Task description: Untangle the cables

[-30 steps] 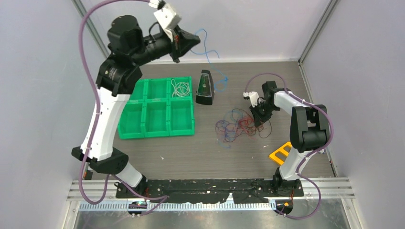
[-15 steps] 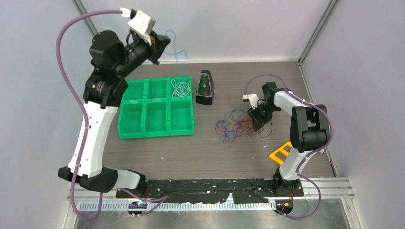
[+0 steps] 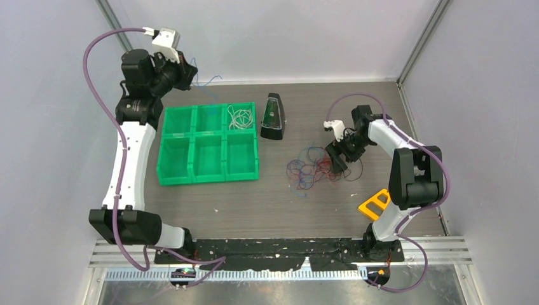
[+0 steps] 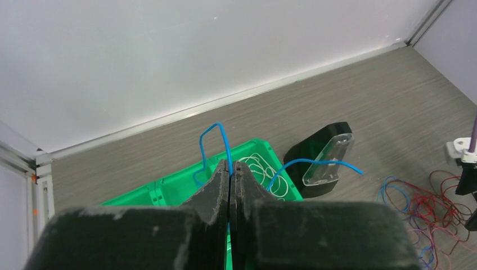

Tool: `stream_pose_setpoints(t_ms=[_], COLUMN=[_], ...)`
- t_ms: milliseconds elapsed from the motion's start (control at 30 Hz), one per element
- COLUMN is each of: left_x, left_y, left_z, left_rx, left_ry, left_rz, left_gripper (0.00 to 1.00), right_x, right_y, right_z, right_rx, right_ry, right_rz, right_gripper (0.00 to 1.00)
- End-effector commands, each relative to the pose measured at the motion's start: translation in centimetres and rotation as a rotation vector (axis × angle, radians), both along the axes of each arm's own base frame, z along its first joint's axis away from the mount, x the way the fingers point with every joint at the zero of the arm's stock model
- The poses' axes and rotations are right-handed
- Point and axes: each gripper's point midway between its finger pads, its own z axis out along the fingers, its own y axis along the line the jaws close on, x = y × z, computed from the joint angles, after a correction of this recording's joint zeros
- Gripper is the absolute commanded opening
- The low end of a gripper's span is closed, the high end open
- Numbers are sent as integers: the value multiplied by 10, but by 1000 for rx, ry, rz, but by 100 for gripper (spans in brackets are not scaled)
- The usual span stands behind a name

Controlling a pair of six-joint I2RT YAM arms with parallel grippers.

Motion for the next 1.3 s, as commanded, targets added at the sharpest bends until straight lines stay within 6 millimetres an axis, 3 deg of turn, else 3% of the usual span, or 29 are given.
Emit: stream_pose_setpoints(t_ms=[0,133,400,533,633,767,833,867,933,1033,1167,1267], left_x=[25,39,55,58,51,36,19,8,-20,-57,-91,-107], left_y=[15,22,35,32,28,13,-6,-19,-63,-125,-216,-265], left_z=[-10,-60,-198,-242,-231,-167,-133,-121,-112,-123,-160,-189], left_rx=[-11,29,83,142,153,120,104,118,174,216,223,223], left_ry=[-15,97,403,528,563,390,293,258,219,235,348,426], left_rz=[-12,-33,-3,-14,-33,-119,-217,-271,-429,-631,-825,-896], left_gripper=[0,0,0,21,46,69,88,89,87,78,64,60], right_x=[10,15,18,15,13,11,12,12,14,17,17,14], right_y=[1,-4,-6,-2,1,7,11,11,14,15,15,17], right_z=[22,26,32,35,38,41,42,42,41,38,35,32], right_rx=[19,3,25,51,73,108,128,135,150,152,151,161], right_ry=[-64,-78,-53,-42,-35,-32,-26,-20,-16,-8,20,46], right_rz=[4,-2,-9,6,15,12,3,-10,-27,-53,-102,-126], right_gripper=[92,98,100,100,100,98,97,97,95,92,88,86])
